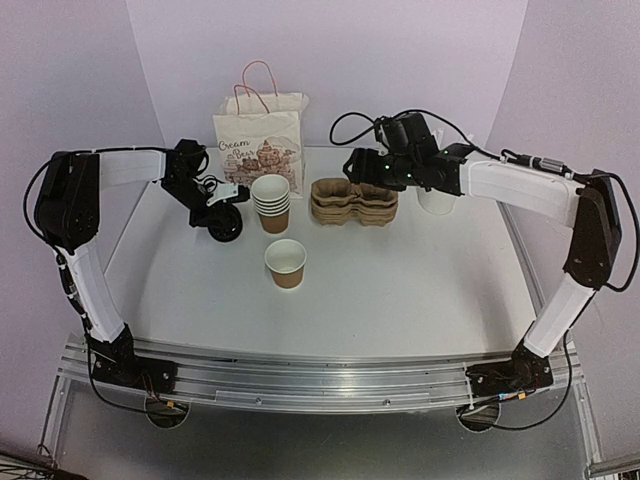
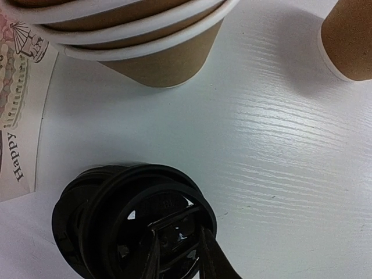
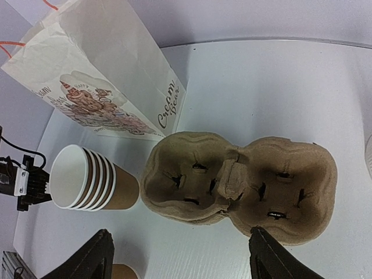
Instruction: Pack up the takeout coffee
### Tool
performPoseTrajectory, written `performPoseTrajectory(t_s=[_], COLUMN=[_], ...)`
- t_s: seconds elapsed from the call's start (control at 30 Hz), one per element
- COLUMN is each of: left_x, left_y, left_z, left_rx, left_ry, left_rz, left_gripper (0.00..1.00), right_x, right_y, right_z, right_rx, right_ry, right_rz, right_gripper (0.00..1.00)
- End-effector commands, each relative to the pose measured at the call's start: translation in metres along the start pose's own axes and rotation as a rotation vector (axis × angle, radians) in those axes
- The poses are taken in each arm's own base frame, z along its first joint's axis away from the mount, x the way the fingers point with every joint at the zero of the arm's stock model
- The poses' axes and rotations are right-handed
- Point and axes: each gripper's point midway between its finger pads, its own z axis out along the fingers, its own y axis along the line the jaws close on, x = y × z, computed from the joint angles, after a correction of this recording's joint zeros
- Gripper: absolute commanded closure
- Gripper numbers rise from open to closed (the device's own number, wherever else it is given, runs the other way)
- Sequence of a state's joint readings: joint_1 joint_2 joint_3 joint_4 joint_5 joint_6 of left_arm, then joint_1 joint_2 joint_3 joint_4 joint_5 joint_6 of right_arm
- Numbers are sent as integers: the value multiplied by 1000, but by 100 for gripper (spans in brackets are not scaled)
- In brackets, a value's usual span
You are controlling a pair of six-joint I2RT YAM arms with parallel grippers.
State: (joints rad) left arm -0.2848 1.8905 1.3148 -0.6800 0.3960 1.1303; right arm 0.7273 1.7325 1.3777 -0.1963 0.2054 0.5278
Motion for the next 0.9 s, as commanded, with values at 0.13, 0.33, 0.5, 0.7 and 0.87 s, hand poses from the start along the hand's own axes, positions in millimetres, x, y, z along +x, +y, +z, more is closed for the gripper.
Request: performPoseTrajectory(t_s=[0.13, 0.33, 0.5, 0.7, 0.87], left_x=[-8, 0, 4, 8, 7], left_y=[-20, -14, -18, -18, -20], left_z=[-4, 2, 9, 12, 10], left_rx=[-12, -53, -75, -103, -131], left_ry=[-26, 7, 20, 39, 28], left_rz=[157, 214, 265, 295, 335], left_gripper=[70, 65, 65, 66, 70], right_x=[7, 10, 11, 13, 13], right_y=[4, 2, 2, 3, 4], right_z=[8, 7, 8, 7, 7], right_rx=[-18, -16, -19, -26, -29], right_ry=[26, 30, 36, 42, 44], right_rz=[3, 5, 11, 11, 14], right_gripper=[24, 24, 24, 24, 24])
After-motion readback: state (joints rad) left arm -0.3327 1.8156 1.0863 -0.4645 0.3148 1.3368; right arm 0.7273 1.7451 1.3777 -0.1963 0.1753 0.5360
